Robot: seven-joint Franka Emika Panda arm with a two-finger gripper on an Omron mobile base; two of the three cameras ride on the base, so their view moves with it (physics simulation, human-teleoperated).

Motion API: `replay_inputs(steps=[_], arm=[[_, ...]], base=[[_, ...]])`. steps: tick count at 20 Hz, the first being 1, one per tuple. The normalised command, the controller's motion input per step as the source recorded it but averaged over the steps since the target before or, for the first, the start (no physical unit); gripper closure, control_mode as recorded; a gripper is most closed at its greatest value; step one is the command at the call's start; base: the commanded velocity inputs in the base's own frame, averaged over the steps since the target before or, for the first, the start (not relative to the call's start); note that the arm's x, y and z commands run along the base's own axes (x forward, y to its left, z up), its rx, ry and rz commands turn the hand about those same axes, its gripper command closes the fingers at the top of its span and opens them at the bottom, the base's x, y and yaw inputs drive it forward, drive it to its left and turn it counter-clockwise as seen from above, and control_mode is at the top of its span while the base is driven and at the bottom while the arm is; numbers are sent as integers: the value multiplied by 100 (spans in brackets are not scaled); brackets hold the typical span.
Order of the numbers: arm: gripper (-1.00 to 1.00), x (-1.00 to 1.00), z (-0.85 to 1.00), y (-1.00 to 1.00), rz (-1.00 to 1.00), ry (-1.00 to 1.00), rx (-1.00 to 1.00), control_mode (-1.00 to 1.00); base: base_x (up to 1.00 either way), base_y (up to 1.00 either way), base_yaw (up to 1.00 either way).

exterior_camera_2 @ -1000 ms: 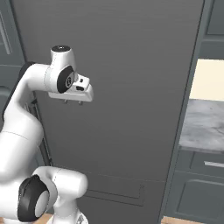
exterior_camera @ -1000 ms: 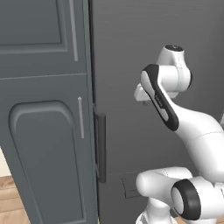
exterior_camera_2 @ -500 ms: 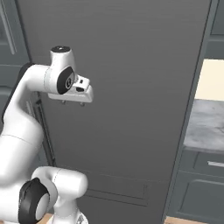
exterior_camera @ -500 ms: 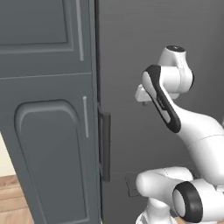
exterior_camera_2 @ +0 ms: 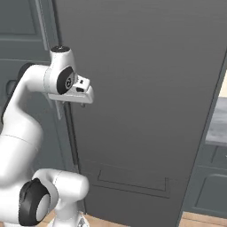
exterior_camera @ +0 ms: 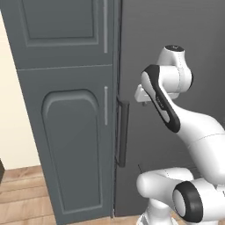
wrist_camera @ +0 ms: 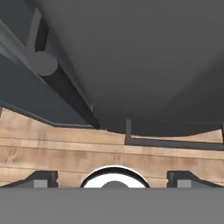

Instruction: Retrieve the sausage and cheese from the fridge and place them on the cutting board on the counter.

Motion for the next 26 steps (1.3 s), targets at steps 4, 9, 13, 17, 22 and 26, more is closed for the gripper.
replay_inputs(steps=[4, 9, 13, 17, 22, 26], arm=[[-100, 0, 0, 0, 0, 0, 0, 100], [-100, 0, 0, 0, 0, 0, 0, 100], [-100, 0, 0, 0, 0, 0, 0, 100], [-100, 0, 0, 0, 0, 0, 0, 100], [-100, -1, -8, 6, 0, -4, 0, -100], [-100, -27, -41, 15, 0, -55, 0, -100]], base=[[-54, 14, 4], [-41, 44, 6], [-9, 33, 2], [-6, 9, 0], [-1, 0, 0], [0, 0, 0]])
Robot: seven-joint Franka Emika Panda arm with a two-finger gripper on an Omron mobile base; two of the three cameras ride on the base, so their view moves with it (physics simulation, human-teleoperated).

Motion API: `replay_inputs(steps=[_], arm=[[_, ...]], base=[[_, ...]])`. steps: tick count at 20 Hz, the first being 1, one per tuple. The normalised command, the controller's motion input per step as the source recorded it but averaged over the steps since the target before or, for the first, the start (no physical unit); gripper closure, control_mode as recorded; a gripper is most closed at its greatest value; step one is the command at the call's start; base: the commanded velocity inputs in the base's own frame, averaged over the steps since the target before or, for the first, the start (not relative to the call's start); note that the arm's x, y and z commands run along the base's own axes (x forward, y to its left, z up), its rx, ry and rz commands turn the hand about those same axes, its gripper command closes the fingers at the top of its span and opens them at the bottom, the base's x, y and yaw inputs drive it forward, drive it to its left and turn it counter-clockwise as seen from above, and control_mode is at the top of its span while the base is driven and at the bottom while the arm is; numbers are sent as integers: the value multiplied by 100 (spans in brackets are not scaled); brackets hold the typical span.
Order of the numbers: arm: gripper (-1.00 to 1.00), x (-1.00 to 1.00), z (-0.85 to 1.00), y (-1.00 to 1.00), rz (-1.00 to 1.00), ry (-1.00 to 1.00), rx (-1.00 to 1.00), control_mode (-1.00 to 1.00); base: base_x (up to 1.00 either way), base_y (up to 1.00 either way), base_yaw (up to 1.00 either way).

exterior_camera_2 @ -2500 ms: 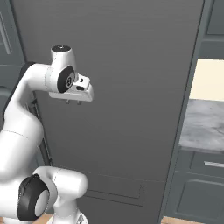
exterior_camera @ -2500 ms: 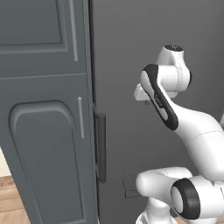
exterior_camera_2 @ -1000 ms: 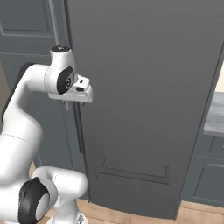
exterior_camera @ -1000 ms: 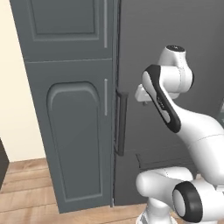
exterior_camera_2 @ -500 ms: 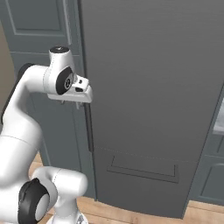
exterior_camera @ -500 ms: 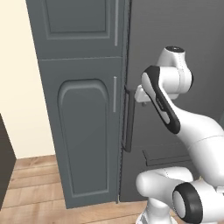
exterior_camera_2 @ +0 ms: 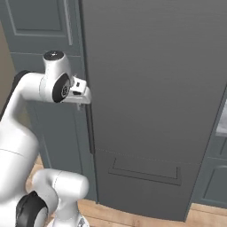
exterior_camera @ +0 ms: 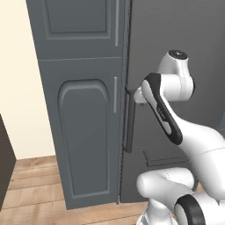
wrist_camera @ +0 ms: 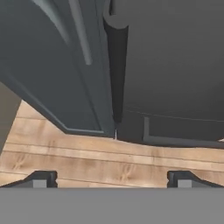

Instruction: Retrieve the sausage and cheese from the fridge and place them on the cutting board on the counter.

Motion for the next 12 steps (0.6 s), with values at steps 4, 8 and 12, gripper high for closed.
replay_inputs(steps=[4, 8, 12], arm=[[-100, -42, -54, -2, 1, -51, 5, -100], [-100, -10, -37, -13, 0, -14, 11, -100], [-100, 0, -23, -4, 0, 1, 9, -100]], base=[[0, 0, 0], [0, 0, 0], [0, 0, 0]])
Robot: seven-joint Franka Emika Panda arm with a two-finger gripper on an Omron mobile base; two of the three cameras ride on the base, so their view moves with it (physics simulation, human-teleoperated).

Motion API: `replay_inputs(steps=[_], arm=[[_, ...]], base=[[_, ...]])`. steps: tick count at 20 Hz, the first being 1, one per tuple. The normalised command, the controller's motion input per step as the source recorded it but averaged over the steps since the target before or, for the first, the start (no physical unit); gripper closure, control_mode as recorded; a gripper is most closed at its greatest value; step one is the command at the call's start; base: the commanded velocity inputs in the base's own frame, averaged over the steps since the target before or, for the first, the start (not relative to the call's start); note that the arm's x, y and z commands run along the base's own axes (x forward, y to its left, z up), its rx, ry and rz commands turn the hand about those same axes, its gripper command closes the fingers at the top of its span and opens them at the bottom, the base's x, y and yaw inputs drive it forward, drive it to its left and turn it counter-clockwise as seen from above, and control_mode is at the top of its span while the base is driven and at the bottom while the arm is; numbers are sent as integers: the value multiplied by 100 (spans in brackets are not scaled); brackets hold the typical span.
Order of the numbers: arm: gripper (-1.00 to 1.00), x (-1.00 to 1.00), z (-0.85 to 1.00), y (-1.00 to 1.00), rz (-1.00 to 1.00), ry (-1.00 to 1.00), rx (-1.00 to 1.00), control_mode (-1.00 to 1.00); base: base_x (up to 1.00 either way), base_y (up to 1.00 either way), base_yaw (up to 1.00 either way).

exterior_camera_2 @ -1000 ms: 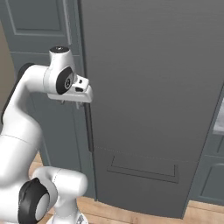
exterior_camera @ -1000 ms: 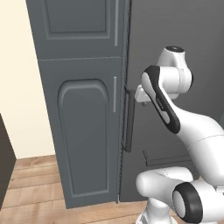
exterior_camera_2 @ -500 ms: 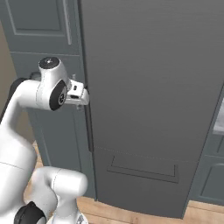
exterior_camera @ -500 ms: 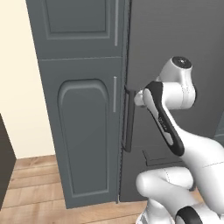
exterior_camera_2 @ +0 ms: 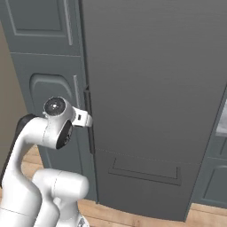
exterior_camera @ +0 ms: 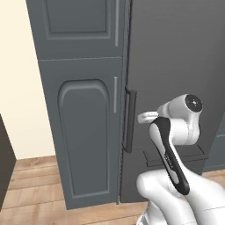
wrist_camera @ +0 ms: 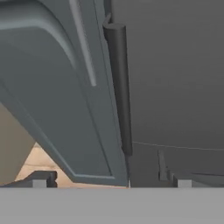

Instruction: Retrieve the sausage and cheese from the fridge and place them on the cutting board on the counter.

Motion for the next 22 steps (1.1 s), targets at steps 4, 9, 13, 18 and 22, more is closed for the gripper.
replay_inputs(steps=[4, 9, 13, 18, 22], arm=[[-100, 9, 0, -17, 0, 8, 9, -100], [-100, 32, -5, -4, 0, -4, 9, -100], [-100, 53, 0, 6, 0, -7, 4, -100], [-100, 39, -11, 14, 0, -28, 0, -100], [-100, 6, -6, 0, 0, -35, 0, -100]], base=[[0, 0, 0], [0, 0, 0], [0, 0, 0], [0, 0, 0], [0, 0, 0]])
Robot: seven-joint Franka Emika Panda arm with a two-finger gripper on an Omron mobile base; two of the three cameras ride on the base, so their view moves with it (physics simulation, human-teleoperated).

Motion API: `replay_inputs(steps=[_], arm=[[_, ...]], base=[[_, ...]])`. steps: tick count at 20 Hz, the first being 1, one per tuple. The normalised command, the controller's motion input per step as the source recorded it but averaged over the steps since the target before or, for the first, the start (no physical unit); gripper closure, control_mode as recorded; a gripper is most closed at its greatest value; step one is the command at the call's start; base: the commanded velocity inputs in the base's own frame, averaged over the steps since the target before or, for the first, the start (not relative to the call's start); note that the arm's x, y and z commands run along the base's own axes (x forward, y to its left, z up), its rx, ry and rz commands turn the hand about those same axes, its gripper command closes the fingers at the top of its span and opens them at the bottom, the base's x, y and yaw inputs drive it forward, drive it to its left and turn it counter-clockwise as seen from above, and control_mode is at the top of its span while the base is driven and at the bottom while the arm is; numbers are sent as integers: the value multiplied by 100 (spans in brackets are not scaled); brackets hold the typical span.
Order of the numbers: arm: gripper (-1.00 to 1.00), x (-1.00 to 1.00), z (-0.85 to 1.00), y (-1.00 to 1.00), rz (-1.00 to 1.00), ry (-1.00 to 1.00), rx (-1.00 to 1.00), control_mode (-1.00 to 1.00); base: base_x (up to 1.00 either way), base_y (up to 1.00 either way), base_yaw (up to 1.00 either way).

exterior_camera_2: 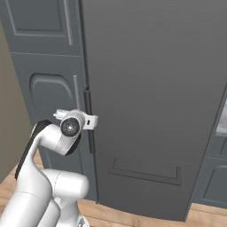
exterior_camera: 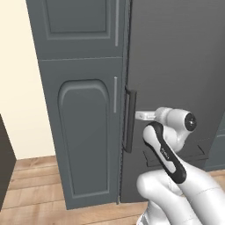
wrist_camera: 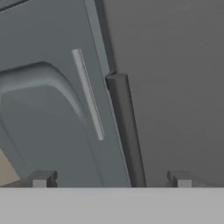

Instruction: Retrieve the sausage and cheese from the fridge and place them on the cutting board on the counter.

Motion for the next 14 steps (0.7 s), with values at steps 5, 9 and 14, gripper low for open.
replay_inputs(steps=[5, 9, 14], arm=[[-100, 0, 0, 7, -1, -25, 0, -100], [-100, 6, 0, 6, -1, -14, 0, -100], [-100, 32, -2, 9, -1, 0, 0, -100]], base=[[0, 0, 0], [0, 0, 0], [0, 0, 0]])
